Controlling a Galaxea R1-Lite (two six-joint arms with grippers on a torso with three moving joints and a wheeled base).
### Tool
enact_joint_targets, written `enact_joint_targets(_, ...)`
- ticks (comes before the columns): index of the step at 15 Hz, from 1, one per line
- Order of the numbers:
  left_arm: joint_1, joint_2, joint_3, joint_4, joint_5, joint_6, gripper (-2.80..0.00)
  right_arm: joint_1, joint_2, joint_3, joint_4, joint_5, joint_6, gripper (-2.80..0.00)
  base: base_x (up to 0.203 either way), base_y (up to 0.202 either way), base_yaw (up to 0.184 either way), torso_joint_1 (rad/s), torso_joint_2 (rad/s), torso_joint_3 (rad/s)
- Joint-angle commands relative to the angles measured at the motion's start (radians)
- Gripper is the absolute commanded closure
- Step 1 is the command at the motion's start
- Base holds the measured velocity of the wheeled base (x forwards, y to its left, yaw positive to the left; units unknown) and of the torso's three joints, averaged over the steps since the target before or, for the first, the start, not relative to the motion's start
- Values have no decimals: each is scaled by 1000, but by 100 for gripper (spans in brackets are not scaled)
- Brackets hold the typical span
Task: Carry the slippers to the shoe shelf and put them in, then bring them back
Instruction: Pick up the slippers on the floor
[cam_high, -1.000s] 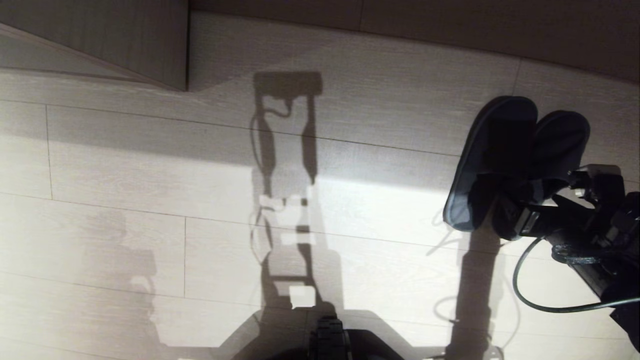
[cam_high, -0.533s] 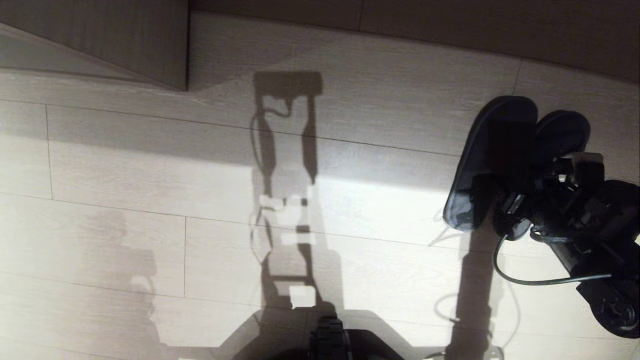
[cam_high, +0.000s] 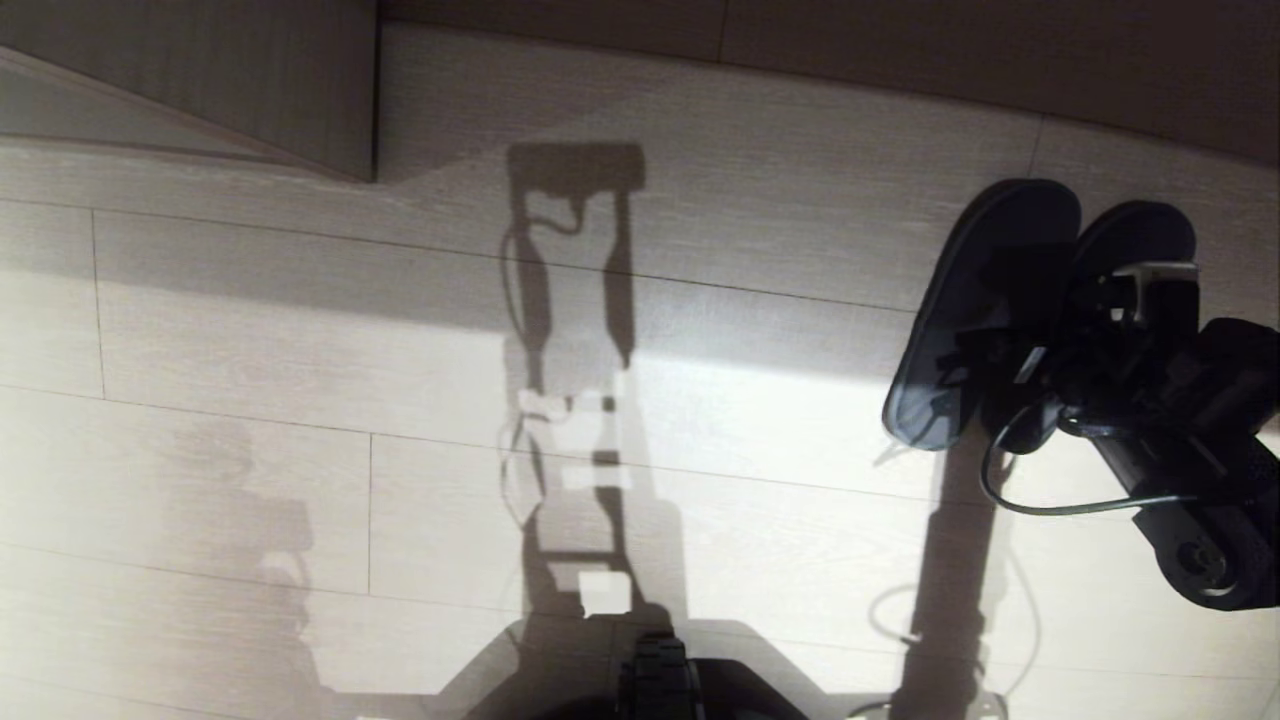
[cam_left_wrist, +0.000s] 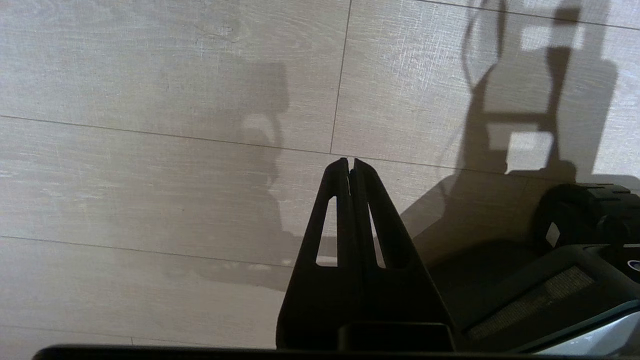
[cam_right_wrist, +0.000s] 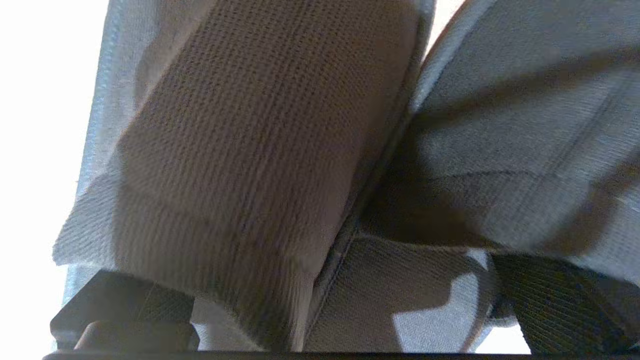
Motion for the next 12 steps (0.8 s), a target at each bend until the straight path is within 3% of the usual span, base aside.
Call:
enact_joint_targets(1, 0, 0, 2, 0, 0, 0, 0, -1, 22, -12, -9, 0, -3, 0, 0, 0, 0, 0, 0, 0)
enact_joint_targets(8, 0, -2, 2, 0, 0, -2, 0, -31, 68, -66, -24, 46, -4, 0, 0, 0, 0, 0, 0, 0)
enact_joint_targets(12, 0, 0, 2, 0, 2, -2, 0, -42, -31, -22, -17, 77, -2, 0, 0, 0, 0, 0, 0, 0)
